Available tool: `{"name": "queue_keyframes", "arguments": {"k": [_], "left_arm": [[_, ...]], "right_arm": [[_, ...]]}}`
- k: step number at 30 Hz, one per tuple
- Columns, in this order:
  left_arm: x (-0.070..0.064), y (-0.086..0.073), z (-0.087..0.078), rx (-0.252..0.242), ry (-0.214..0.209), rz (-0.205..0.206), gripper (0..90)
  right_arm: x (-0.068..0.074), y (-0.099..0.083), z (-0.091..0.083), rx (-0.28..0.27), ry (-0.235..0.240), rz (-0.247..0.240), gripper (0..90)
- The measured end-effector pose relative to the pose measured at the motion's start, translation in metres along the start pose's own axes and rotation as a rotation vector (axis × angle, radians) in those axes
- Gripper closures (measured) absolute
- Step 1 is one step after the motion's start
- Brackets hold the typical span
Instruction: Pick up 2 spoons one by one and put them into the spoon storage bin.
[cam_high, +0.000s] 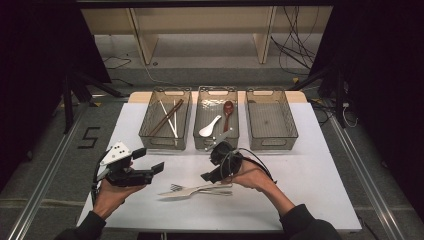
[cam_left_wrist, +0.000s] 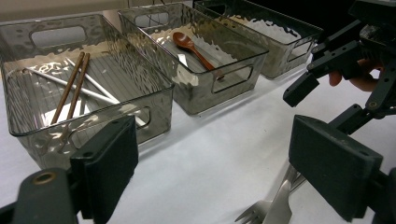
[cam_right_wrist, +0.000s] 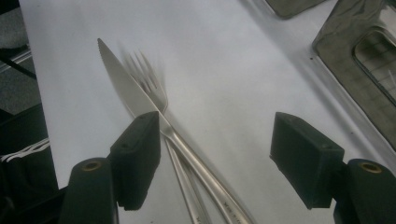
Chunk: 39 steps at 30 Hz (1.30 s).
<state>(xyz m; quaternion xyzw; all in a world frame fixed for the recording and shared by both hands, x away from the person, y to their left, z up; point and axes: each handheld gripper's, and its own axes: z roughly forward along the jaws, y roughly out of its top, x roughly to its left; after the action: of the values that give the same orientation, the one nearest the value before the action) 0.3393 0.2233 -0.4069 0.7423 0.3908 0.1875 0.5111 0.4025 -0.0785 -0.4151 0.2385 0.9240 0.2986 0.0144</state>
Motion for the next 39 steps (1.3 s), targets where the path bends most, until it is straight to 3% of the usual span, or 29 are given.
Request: {"name": "queue_keyframes", "arguments": {"k": [39], "left_arm": [[-0.003, 0.002, 0.004, 0.004, 0.000, -0.003, 15.4]], "right_arm": [[0.018, -0.003, 0.033, 0.110, 0.044, -0.087, 33.8]]}}
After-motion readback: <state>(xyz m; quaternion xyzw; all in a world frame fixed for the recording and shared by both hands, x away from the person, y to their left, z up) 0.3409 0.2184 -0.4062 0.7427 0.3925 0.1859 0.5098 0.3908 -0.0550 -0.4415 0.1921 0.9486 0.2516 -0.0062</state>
